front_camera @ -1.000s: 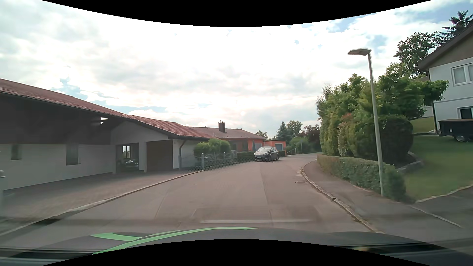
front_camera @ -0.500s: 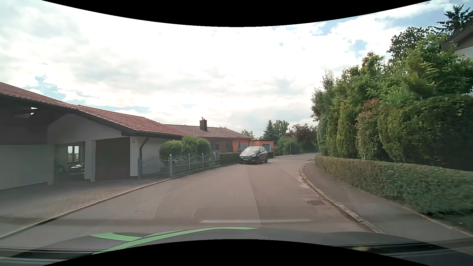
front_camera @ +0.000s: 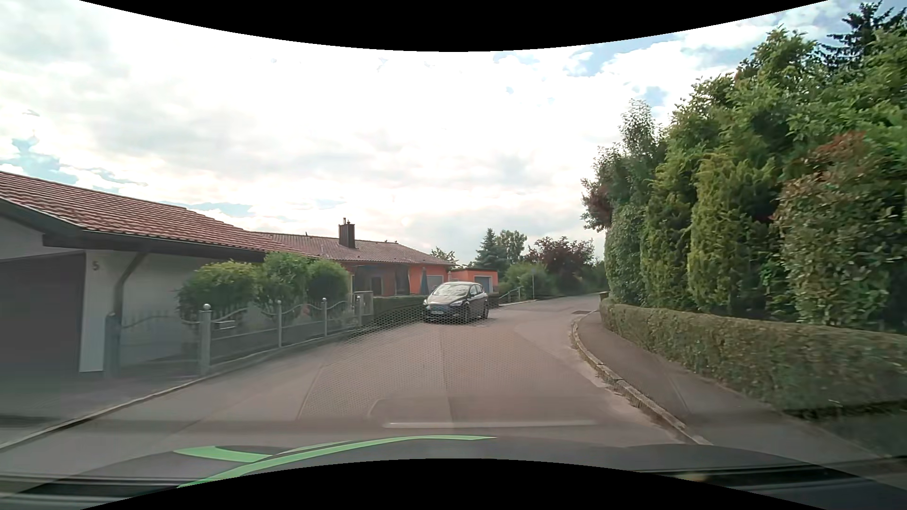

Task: Follow the waypoints while adhering to traffic rules and regulations

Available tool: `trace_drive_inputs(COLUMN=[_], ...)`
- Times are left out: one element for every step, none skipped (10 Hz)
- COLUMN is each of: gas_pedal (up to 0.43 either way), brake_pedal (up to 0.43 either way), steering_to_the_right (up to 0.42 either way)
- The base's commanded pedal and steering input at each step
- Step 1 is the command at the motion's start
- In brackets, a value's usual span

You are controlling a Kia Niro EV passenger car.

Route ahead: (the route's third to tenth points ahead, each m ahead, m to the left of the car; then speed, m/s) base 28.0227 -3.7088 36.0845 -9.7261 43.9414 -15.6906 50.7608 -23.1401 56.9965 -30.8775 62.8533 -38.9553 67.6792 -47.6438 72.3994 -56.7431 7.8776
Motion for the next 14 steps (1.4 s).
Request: trace_drive_inputs(gas_pedal=[0.079, 0.079, 0.079, 0.079, 0.079, 0.067, 0.047, 0.039, 0.039, 0.028, 0.008, 0.008, 0.008, 0.008], brake_pedal=[0.0, 0.0, 0.0, 0.0, 0.0, 0.0, 0.0, 0.0, 0.0, 0.0, 0.0, 0.0, 0.0, 0.0], steering_to_the_right=[0.079, 0.078, 0.076, 0.073, 0.069, 0.065, 0.065, 0.065, 0.066, 0.066, 0.066, 0.067, 0.069, 0.071])
